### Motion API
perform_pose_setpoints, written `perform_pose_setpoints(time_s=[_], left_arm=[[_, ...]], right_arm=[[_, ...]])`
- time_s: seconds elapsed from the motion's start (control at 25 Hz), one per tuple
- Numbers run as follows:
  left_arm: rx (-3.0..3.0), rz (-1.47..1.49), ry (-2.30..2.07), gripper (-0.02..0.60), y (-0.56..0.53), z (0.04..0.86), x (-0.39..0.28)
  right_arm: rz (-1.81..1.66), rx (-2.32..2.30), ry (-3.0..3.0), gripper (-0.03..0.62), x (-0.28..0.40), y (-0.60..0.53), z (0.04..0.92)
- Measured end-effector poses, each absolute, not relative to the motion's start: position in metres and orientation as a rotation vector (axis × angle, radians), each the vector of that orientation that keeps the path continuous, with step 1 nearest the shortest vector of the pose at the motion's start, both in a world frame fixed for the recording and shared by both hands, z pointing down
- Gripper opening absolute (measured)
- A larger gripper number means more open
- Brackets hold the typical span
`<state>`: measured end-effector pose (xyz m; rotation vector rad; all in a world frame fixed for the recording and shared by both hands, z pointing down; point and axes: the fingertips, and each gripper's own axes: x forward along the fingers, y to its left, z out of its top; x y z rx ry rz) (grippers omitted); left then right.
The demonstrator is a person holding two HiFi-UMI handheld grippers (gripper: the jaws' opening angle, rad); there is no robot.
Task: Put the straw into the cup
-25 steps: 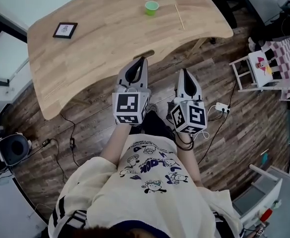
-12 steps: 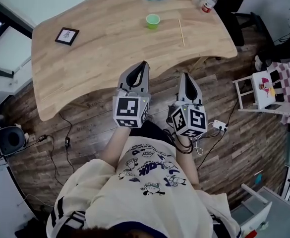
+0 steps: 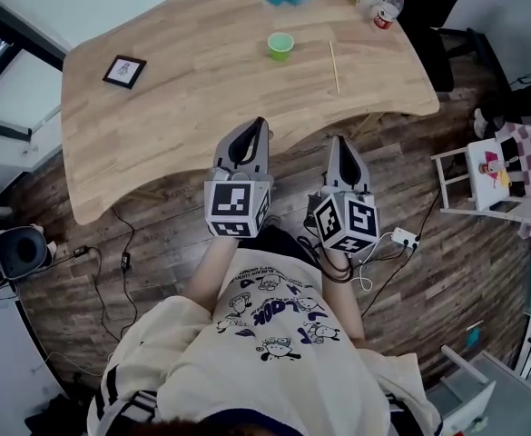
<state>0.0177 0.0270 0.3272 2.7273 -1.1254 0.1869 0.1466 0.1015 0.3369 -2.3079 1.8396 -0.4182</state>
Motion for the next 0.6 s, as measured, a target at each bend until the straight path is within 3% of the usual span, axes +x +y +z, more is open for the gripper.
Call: perform_pose_setpoints(time_s=[0.6], left_arm=[[2.706, 0.181, -1.072, 0.032, -0.034, 0.338, 0.048]], right_arm=[[-0.428, -2.366, 1.805, -0.005, 0.173, 0.052, 0.341]])
